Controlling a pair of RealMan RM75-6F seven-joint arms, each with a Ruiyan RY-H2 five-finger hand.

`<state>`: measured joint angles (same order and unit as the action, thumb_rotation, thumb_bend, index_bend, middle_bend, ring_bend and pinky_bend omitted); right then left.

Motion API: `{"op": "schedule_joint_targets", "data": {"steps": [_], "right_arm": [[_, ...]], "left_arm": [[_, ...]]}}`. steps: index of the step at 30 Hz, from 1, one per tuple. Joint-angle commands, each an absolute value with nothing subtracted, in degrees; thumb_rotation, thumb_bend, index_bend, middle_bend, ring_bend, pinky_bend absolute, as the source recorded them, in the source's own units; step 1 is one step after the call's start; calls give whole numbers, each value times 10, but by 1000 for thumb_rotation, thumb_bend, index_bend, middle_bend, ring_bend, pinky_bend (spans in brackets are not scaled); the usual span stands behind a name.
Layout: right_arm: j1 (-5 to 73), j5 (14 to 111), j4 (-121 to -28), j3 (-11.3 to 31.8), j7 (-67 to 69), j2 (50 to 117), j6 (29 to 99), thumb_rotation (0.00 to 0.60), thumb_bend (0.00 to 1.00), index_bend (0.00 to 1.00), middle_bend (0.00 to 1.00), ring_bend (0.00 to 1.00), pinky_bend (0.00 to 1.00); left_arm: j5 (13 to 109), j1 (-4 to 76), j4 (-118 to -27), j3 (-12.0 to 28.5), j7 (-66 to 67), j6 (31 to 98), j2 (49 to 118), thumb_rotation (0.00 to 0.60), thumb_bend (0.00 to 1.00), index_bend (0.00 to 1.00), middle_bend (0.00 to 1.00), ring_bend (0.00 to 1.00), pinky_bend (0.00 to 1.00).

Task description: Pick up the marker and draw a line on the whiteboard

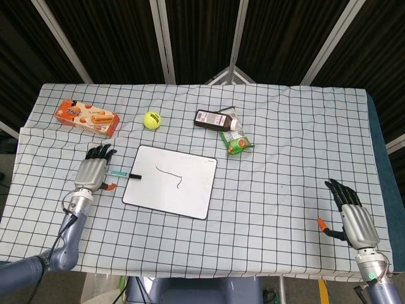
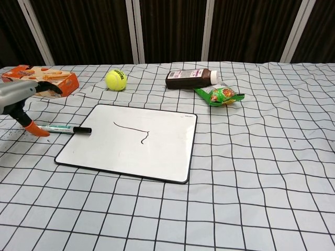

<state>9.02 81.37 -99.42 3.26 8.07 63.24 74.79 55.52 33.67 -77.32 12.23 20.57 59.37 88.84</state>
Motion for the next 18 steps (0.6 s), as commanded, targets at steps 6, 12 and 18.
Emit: {"op": "schedule_joint_targets", "data": {"steps": [6,12,18], "right_arm": [[90,820,-989,31,76,632,752,600,327,0,0,0,0],[89,826,-984,31,59,637,760,600,327,0,0,0,0],[87,833,-982,29,42,642,768,600,327,0,0,0,0]], "left_arm": [[621,240,-933,101,136,712,773,600,181,68,0,0,0],[694,156,-1028,45,107,805,680,600,178,54,0,0,0],[786,76,-1008,-13,101,916,641,600,173,31,0,0,0]]}}
